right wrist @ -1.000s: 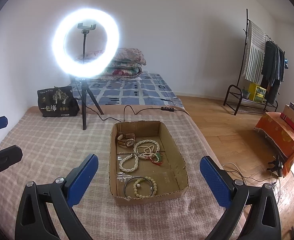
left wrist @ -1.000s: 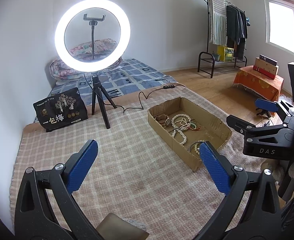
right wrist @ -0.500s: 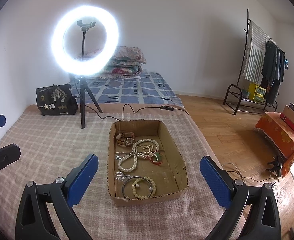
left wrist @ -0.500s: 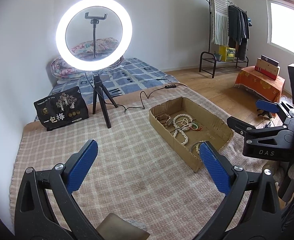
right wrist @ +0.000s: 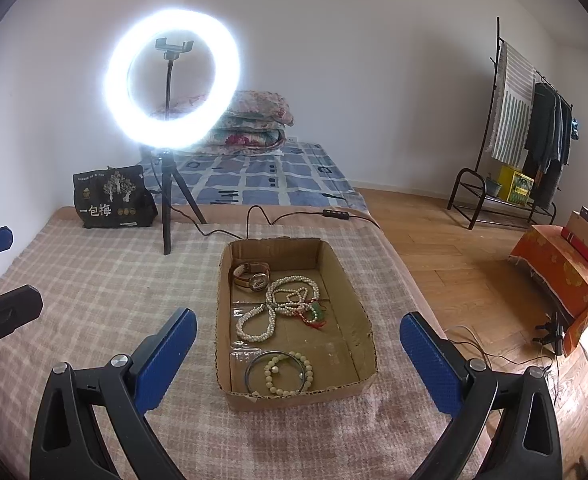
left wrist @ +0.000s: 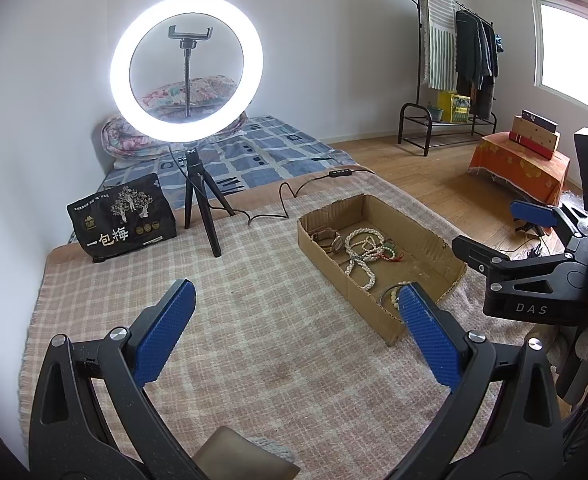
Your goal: Organize jewelry
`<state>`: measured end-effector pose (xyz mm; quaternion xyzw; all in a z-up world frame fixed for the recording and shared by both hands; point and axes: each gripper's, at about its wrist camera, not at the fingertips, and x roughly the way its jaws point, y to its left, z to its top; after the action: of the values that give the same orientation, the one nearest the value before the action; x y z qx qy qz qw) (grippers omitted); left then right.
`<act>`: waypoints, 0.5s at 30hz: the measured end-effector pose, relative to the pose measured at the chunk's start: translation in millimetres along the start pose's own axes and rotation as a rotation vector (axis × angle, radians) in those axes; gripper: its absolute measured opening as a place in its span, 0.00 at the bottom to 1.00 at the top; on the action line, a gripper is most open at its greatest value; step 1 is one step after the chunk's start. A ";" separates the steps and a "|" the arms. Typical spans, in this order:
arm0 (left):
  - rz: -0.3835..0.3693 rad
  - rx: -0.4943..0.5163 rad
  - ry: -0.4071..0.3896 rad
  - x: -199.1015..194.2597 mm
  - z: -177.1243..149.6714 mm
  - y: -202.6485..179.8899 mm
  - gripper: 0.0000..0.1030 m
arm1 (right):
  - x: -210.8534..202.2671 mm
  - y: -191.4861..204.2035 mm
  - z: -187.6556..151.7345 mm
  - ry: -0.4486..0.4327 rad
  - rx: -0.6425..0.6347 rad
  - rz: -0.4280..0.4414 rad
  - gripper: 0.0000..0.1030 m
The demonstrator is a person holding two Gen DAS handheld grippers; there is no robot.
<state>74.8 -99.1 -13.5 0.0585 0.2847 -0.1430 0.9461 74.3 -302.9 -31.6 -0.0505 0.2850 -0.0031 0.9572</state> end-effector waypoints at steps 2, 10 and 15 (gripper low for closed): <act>-0.002 -0.001 0.000 -0.1 -0.2 0.4 1.00 | -0.1 0.0 -0.2 0.000 -0.001 0.000 1.00; 0.000 -0.002 0.000 -0.1 0.4 -0.4 1.00 | 0.6 0.3 -0.5 0.001 -0.009 -0.001 1.00; 0.002 0.000 0.001 -0.3 0.2 0.2 1.00 | 1.0 -0.2 -0.9 0.002 -0.010 -0.003 1.00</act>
<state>74.8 -98.8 -13.2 0.0588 0.2850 -0.1421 0.9461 74.7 -303.2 -32.8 -0.0556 0.2860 -0.0034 0.9566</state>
